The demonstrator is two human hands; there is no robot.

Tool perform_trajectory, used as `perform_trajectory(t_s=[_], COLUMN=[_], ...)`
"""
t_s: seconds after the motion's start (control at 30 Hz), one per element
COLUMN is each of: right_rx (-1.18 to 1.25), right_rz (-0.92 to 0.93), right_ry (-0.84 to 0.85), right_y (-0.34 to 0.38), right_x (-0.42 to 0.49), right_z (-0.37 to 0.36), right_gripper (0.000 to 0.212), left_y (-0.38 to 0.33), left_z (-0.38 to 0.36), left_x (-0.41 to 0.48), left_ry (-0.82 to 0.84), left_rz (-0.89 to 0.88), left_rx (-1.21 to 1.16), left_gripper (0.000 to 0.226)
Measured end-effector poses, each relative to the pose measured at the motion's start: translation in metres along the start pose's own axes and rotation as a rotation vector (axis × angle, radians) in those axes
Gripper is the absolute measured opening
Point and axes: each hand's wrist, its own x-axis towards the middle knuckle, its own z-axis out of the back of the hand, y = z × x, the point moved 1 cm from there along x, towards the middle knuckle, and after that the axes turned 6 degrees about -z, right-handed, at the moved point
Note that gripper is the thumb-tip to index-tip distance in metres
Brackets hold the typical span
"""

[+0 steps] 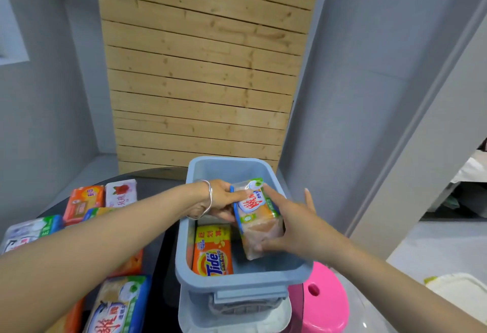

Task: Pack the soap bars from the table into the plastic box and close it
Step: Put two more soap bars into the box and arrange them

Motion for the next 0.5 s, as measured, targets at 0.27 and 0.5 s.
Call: perform_trajectory(t_s=[0.27, 0.5], right_rx=[-0.202, -0.322], right_rz=[0.138, 0.181], right_ry=[-0.194, -0.045], right_y=[-0.004, 0.001], right_x=[0.003, 0.001], right_z=[0.005, 0.0], right_gripper=[0.093, 0.092], left_y=[-0.013, -0.017], left_z=[0.007, 0.005], left_x=[-0.004, 0.0], left_ry=[0.04, 0.17], left_rz=[-0.022, 0.059], left_rx=[0.171, 0.596], left_gripper=[0.034, 0.042])
